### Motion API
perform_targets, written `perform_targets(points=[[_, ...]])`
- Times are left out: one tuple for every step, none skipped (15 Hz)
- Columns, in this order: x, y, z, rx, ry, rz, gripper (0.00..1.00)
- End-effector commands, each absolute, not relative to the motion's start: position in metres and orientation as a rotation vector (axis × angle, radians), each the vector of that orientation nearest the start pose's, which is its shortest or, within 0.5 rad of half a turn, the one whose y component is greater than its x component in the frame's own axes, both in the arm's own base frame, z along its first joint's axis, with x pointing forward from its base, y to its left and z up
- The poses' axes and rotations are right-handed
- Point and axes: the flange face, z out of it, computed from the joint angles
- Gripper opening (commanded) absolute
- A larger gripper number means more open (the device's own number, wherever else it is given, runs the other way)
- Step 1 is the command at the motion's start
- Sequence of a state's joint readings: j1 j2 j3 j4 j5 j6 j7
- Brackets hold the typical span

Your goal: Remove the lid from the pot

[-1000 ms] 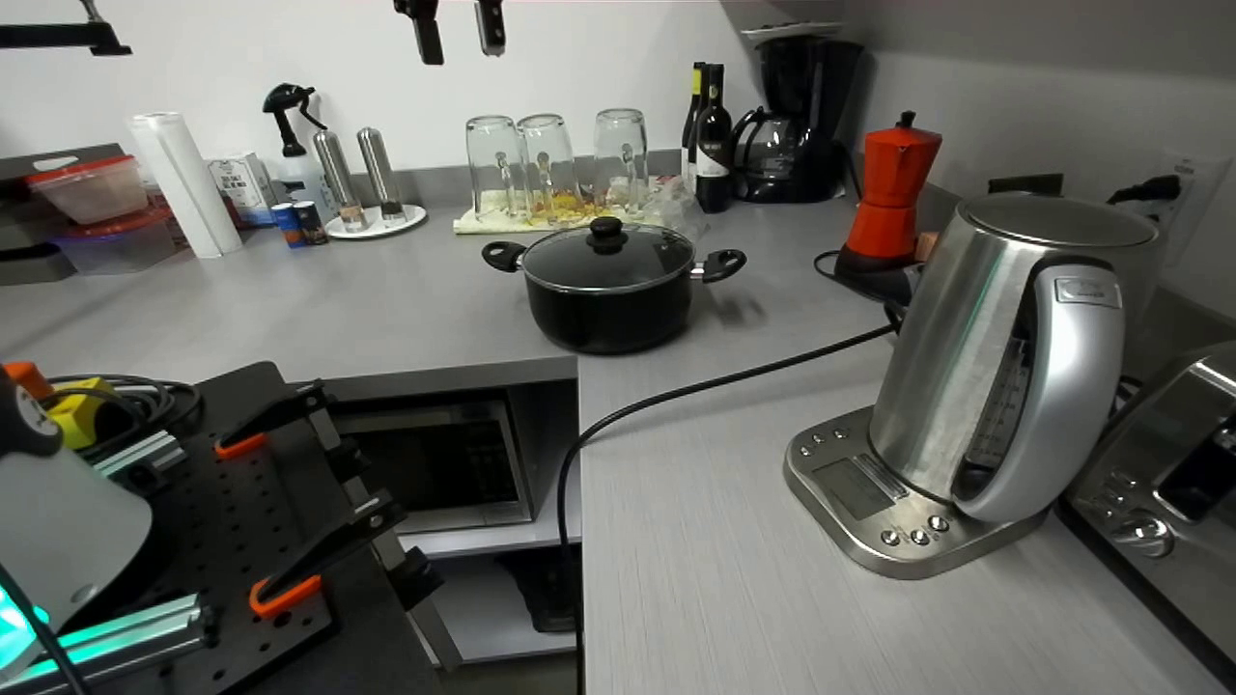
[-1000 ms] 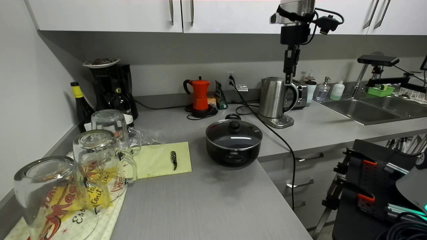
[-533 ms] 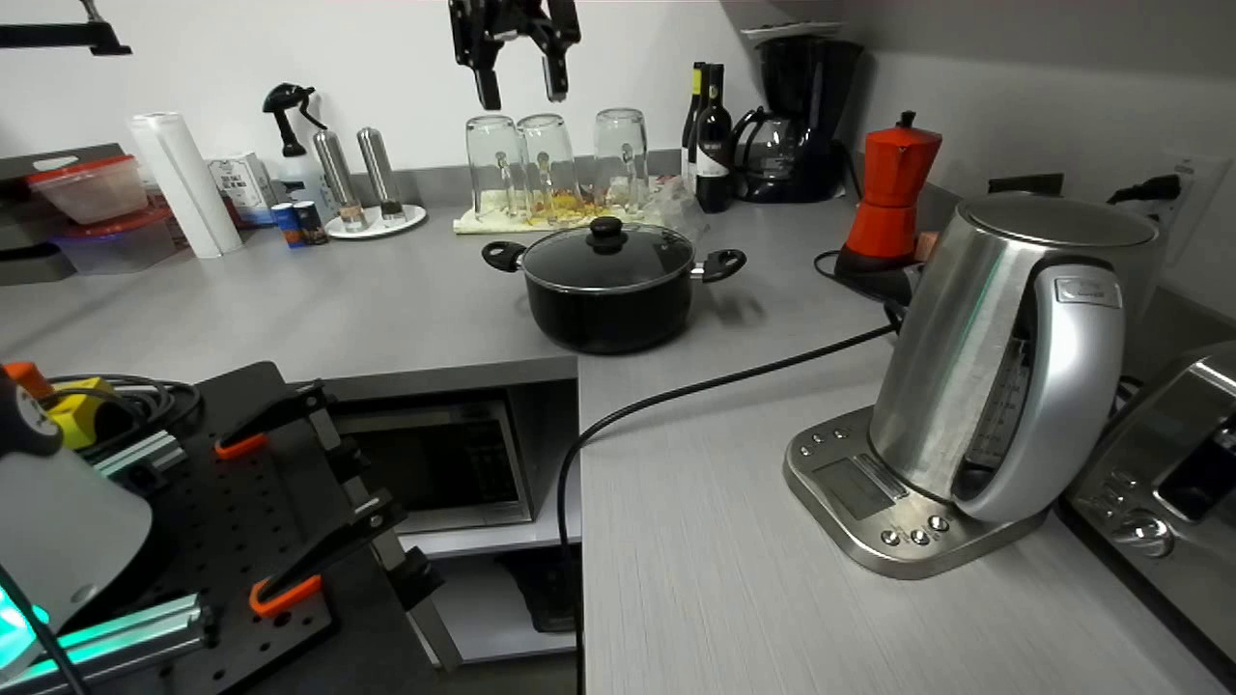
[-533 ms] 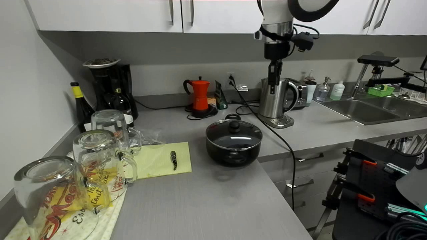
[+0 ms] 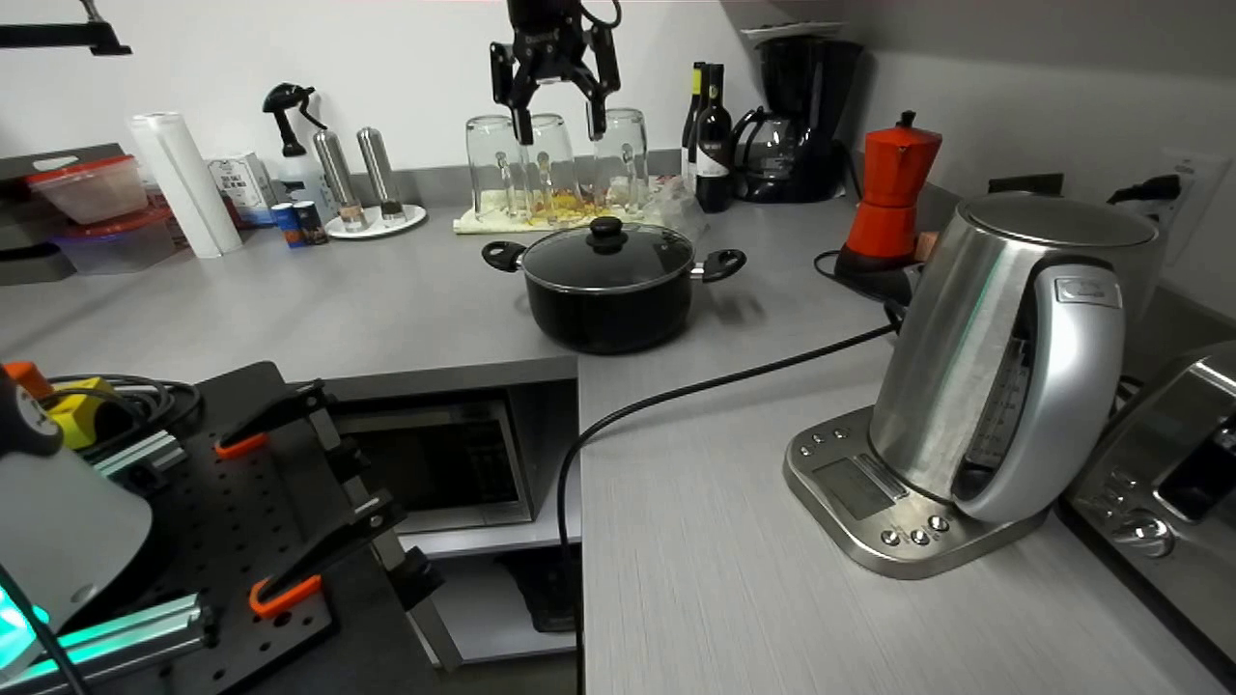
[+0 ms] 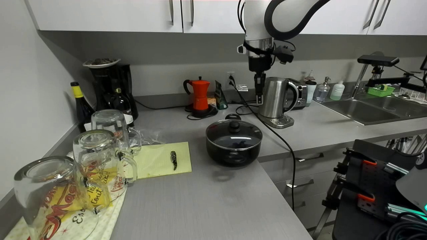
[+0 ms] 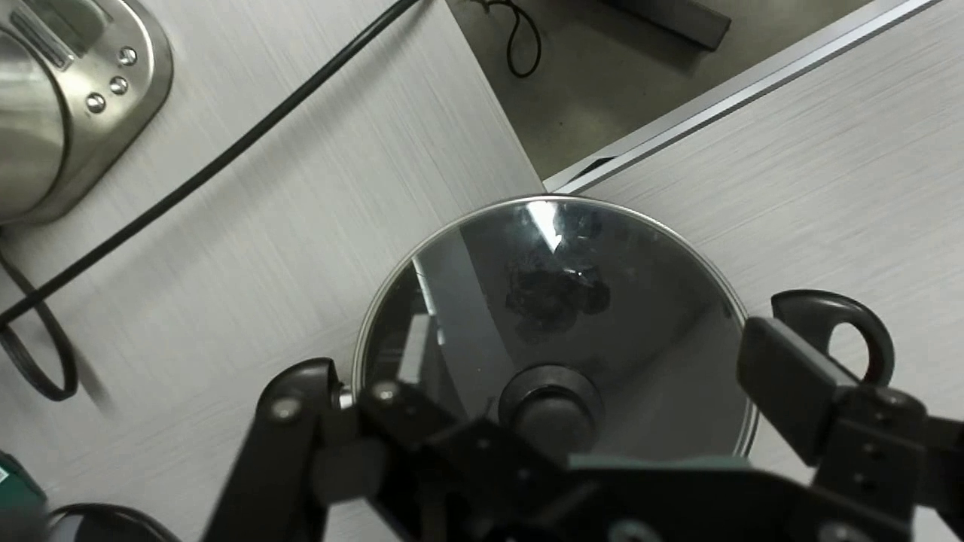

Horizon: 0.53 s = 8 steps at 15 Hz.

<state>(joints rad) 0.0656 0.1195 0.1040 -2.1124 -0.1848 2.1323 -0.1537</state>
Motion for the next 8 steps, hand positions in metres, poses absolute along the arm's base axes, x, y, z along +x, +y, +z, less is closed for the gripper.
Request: perform_targets(points=[[0.569,0.090,0.339,-3.161,-0.840,0.157,1.00],[0.573,0.092,0.334,-3.144,-0.874,0.163,1.00],[0.577,0.094,0.330,-3.132,-0.900,0.170,1.00],[0.581,0.095,0.324,-3.120,-0.926,0.182,1.00],[0.584,0.096,0.319,-3.105,-0.955,0.192,1.00],[0.588,0.098,0.314,-3.094,-0.975,0.202,1.00],[0.591,0.100,0.308,-3.082,-0.999,0.212,1.00],[0.594,0.101,0.303,-3.073,-1.020,0.221,1.00]])
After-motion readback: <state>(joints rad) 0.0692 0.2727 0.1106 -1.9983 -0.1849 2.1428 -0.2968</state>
